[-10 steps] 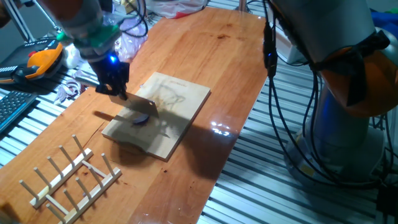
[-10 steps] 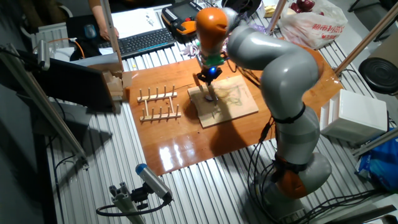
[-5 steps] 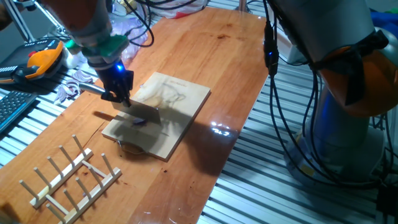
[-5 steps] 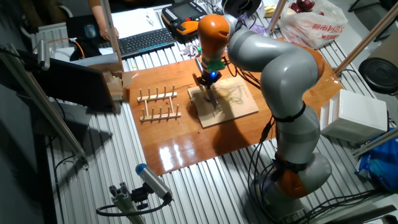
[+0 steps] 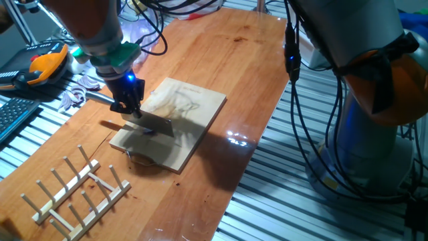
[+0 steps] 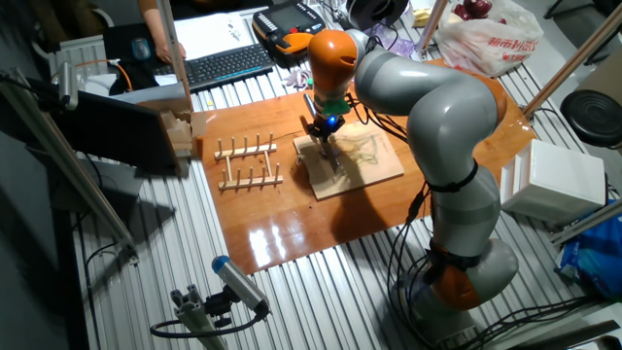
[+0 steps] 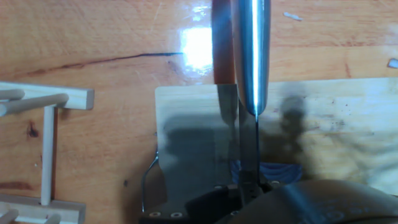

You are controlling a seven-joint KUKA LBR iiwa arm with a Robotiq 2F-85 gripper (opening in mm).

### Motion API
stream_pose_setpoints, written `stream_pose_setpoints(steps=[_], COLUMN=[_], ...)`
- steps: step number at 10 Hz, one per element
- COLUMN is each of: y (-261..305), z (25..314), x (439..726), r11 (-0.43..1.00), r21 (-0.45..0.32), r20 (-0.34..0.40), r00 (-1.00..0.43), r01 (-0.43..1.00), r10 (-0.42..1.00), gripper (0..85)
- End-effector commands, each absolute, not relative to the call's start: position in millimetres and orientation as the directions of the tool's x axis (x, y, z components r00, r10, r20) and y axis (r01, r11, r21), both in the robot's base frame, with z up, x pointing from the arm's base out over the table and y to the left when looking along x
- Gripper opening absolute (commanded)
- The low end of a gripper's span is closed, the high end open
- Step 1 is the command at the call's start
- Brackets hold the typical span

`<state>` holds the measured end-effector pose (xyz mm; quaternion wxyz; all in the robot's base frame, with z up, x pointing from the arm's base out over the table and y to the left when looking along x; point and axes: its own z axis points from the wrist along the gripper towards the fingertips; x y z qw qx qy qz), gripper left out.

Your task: Chop the onions

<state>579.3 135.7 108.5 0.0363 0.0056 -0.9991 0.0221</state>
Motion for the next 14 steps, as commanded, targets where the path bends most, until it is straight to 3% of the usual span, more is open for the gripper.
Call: stream_pose_setpoints(steps=[1, 10, 14], y=[136, 138, 141], z=[107, 84, 91], x=[580, 583, 580], r11=[0.999, 0.999, 0.999], r21=[-0.048, -0.044, -0.045], r20=[0.068, 0.066, 0.069], r00=[-0.998, -0.998, -0.998], r01=[-0.014, -0.014, -0.010], r10=[-0.011, -0.011, -0.007], gripper=[0.0, 0.0, 0.0])
